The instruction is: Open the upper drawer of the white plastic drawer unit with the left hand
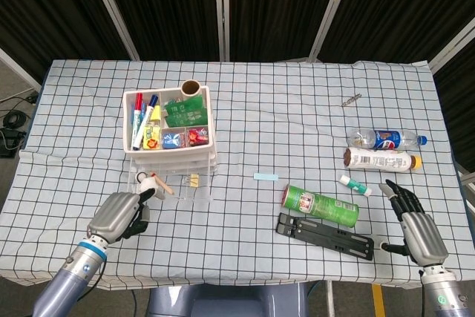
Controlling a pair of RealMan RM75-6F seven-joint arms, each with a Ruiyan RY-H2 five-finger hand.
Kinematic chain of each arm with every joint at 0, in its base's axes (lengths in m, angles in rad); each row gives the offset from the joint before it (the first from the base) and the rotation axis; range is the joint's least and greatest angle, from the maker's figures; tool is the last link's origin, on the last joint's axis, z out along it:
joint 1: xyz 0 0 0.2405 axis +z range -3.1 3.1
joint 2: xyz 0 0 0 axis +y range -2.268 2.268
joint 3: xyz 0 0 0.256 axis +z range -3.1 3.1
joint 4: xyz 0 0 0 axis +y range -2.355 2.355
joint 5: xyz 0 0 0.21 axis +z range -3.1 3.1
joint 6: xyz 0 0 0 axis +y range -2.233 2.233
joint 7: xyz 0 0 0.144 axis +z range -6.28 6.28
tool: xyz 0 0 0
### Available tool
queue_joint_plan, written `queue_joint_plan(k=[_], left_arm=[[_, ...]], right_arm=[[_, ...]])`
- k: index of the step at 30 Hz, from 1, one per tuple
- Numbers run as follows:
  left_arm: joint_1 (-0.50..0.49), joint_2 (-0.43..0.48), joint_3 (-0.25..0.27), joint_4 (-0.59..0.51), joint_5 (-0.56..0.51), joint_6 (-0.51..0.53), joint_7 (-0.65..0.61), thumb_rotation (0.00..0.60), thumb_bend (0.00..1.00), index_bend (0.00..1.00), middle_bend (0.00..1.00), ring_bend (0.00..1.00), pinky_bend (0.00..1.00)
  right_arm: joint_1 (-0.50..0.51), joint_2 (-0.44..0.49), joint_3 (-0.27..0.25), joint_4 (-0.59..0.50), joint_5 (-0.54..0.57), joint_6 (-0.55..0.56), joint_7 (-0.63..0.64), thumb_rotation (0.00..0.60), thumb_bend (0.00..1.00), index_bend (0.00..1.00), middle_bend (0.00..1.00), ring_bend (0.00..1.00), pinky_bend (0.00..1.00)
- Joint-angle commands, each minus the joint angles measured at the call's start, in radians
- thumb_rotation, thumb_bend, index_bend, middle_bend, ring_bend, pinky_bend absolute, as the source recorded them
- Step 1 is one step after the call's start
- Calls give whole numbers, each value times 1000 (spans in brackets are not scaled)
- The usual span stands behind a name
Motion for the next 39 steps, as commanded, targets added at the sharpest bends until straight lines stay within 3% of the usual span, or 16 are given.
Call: queue_joint_plan(k=[1,9,17,20,24,28,33,39], left_arm=[[-1,-2,3,-3,7,-1,0,600,918,310,876,797,706],[5,10,-1,-8,18,13,-18,600,901,287,876,797,706],[18,59,-11,-16,60,30,-55,600,749,266,876,798,706],[22,94,-16,-32,78,32,-70,600,639,255,876,798,706],[16,158,-31,-46,109,26,-78,600,385,255,876,798,706],[0,193,-52,-40,124,27,-52,600,239,294,876,798,706],[-30,214,-82,-12,103,19,-14,600,127,327,876,798,706],[-84,217,-116,58,115,-24,10,600,100,337,876,798,703]], right_arm=[[0,0,0,0,1,-1,0,600,111,14,0,0,0],[0,1,0,1,1,-1,3,600,111,14,0,0,0],[1,-3,-2,0,1,-5,-7,600,111,14,0,0,0],[1,-4,-1,0,2,-4,-9,600,111,14,0,0,0],[1,-6,-2,1,0,-5,-12,600,111,14,0,0,0],[1,-7,-3,1,0,-6,-15,600,111,14,0,0,0],[2,-7,-3,1,1,-6,-15,600,111,14,0,0,0],[3,-7,-1,3,7,-11,-10,600,111,14,0,0,0]])
